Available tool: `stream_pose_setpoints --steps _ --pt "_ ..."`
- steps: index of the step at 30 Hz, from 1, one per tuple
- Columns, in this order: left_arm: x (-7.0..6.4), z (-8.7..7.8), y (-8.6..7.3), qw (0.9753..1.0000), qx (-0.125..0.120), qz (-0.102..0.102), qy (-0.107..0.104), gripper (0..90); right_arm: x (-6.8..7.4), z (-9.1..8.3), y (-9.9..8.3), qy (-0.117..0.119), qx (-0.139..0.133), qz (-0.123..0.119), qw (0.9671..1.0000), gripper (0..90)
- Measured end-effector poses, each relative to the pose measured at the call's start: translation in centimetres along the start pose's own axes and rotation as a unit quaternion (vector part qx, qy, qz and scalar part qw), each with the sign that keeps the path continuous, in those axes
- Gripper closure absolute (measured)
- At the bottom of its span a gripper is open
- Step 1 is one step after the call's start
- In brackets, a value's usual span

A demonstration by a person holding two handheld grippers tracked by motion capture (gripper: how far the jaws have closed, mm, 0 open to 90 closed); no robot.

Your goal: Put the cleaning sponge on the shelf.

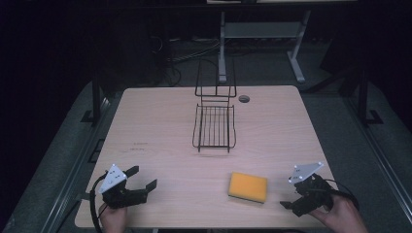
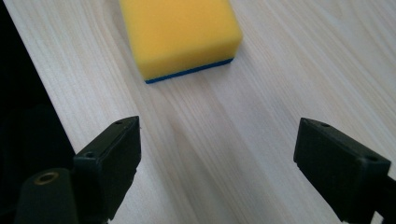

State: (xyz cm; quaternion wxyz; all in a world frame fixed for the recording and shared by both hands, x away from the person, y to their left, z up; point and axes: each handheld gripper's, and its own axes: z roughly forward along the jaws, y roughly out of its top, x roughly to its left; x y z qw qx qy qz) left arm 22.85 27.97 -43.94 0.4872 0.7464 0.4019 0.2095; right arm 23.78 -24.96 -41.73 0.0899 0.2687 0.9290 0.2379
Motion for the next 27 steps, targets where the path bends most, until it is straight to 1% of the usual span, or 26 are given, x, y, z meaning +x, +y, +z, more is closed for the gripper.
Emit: stream_pose_setpoints --steps 3,6,7,11,12,14,17,19,20,25,26,27 --pt "0.0 0.0 0.0 1.0 0.001 0.0 -0.002 13.0 0.0 0.1 0.3 0.003 0.005 -0.002 1.0 14.7" --pt "0.0 0.0 0.0 1.0 -0.002 -0.001 -0.002 13.0 -0.1 0.1 1.1 0.006 0.006 -0.011 0.9999 14.7" --pt "0.0 0.0 0.0 1.0 -0.002 -0.001 -0.001 12.9 -0.1 0.1 1.2 0.008 0.006 -0.01 0.9999 14.7" --pt "0.1 0.0 0.0 1.0 -0.001 -0.002 0.0 13.0 0.0 0.4 1.8 0.013 0.009 -0.018 0.9997 14.7" --pt "0.2 0.0 0.0 1.0 -0.001 -0.003 0.0 12.9 0.1 0.5 2.3 0.016 0.01 -0.024 0.9995 14.8" --pt "0.1 0.0 0.0 1.0 -0.001 -0.002 -0.001 13.0 0.1 0.5 2.5 0.018 0.011 -0.025 0.9995 14.7" --pt "0.1 0.1 0.0 1.0 0.001 0.0 -0.002 13.0 0.1 0.8 3.4 0.025 0.015 -0.035 0.9989 14.8" --pt "0.0 0.1 0.0 1.0 0.0 0.001 -0.002 13.0 0.1 0.9 3.6 0.025 0.016 -0.039 0.9988 14.8" --pt "0.0 0.1 0.0 1.0 0.0 0.001 -0.003 13.0 0.3 1.0 4.1 0.028 0.019 -0.044 0.9985 14.8" --pt "0.1 0.0 0.0 1.0 -0.001 -0.001 -0.001 12.9 0.4 1.2 4.9 0.029 0.023 -0.055 0.9978 14.8" --pt "0.1 0.0 0.0 1.0 -0.001 0.0 -0.002 12.9 0.4 1.4 5.3 0.034 0.022 -0.059 0.9975 14.9" --pt "0.1 0.0 0.0 1.0 -0.001 0.0 -0.002 12.9 0.4 1.4 5.3 0.034 0.022 -0.059 0.9975 14.9"
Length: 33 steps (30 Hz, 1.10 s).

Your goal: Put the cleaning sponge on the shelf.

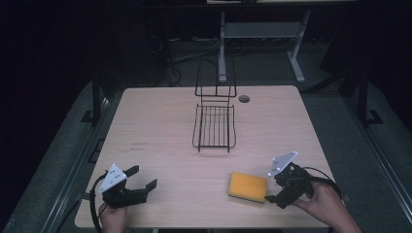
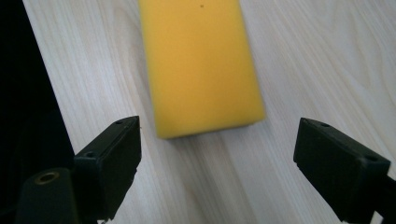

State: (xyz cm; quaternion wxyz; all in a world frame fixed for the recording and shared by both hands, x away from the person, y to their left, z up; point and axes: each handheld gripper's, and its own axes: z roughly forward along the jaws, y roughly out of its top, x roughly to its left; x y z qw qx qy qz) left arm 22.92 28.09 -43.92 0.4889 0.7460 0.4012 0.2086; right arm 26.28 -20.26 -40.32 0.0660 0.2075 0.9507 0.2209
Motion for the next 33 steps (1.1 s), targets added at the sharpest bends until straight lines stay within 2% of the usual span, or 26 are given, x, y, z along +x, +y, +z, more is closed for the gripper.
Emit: stream_pose_setpoints --steps 14,17,33 --pt "0.1 0.1 0.0 1.0 -0.001 -0.004 0.001 13.0 -0.2 1.2 2.5 0.015 0.017 -0.025 0.9994 14.9" --pt "0.2 0.0 0.0 1.0 -0.002 -0.003 0.002 12.9 -0.2 1.6 3.2 0.025 0.022 -0.03 0.999 14.9" --pt "0.2 0.0 0.0 1.0 -0.003 -0.002 0.002 13.0 -0.1 2.8 5.2 0.036 0.039 -0.053 0.9972 14.9"
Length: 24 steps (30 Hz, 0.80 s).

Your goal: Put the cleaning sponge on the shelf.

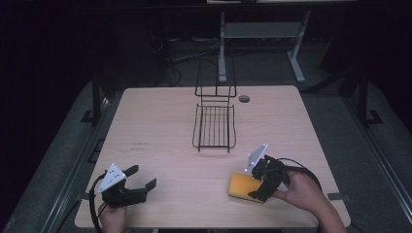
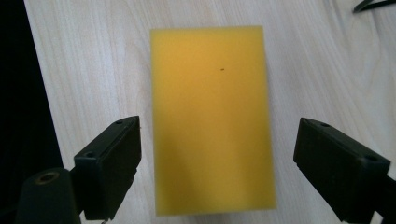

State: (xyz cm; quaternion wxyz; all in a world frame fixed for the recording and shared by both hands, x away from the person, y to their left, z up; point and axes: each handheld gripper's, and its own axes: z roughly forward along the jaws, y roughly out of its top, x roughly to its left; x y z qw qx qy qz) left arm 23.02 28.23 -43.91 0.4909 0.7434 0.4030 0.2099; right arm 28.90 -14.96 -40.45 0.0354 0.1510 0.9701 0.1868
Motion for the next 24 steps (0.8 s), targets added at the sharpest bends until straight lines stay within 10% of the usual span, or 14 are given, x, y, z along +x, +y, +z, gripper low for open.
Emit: stream_pose_setpoints --steps 24 --pt "0.0 0.0 0.0 1.0 0.0 0.0 -0.001 13.0 -0.3 2.4 1.3 0.024 0.029 -0.01 0.9993 14.8"
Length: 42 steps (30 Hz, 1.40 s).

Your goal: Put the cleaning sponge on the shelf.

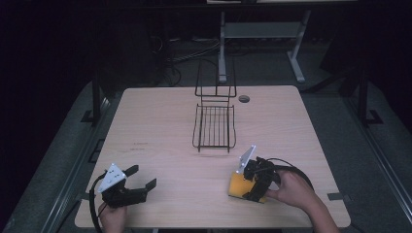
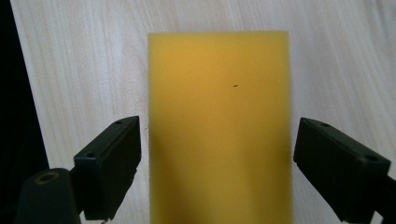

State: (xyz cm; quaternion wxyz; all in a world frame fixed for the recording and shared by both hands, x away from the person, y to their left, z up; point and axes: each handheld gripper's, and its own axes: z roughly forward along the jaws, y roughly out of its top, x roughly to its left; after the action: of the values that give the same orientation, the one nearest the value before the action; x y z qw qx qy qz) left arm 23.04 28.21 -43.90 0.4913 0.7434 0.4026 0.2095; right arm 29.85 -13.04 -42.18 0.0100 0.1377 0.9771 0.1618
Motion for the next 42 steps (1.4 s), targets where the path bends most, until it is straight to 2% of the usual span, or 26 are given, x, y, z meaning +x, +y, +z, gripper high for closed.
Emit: stream_pose_setpoints --steps 14,25,42 --pt "0.0 0.0 0.0 1.0 -0.001 -0.001 0.0 13.0 0.0 1.3 0.0 0.002 0.016 -0.001 0.9999 14.8" --pt "0.0 -0.1 0.0 1.0 -0.002 -0.002 0.0 13.0 0.1 1.8 0.2 -0.005 0.023 -0.008 0.9997 15.1" --pt "0.1 -0.1 0.0 1.0 -0.002 -0.001 -0.001 13.0 0.1 2.4 0.3 -0.001 0.036 -0.01 0.9993 16.5"
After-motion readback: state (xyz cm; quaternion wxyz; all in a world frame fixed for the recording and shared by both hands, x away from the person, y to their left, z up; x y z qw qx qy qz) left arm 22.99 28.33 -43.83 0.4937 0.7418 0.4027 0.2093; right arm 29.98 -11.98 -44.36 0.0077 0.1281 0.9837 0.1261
